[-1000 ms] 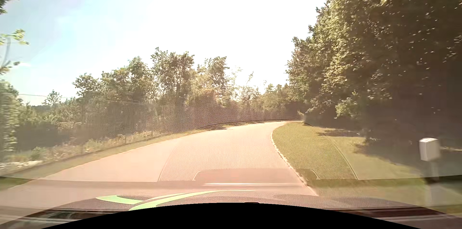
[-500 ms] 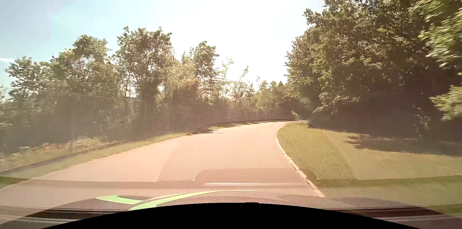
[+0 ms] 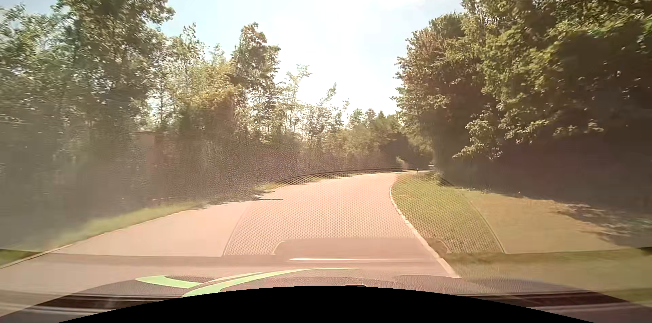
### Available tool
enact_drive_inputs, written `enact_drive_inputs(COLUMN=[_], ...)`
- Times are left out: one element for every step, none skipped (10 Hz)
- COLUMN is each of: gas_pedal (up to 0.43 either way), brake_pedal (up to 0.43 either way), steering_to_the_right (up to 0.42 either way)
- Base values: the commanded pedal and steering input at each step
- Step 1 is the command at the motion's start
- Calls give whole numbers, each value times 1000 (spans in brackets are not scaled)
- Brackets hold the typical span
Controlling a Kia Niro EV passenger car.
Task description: Follow the waypoints while adhering to traffic rules and regulations
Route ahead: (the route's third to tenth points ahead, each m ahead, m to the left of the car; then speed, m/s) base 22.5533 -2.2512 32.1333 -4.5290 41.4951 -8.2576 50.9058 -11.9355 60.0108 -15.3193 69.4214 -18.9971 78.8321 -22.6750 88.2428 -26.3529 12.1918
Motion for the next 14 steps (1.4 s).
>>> enact_drive_inputs(gas_pedal=[87,87,87,79,79,79,79,79,79,79,79,79,79,79], brake_pedal=[0,0,0,0,0,0,0,0,0,0,0,0,0,0], steering_to_the_right=[50,50,50,50,50,50,50,50,50,50,50,50,50,50])
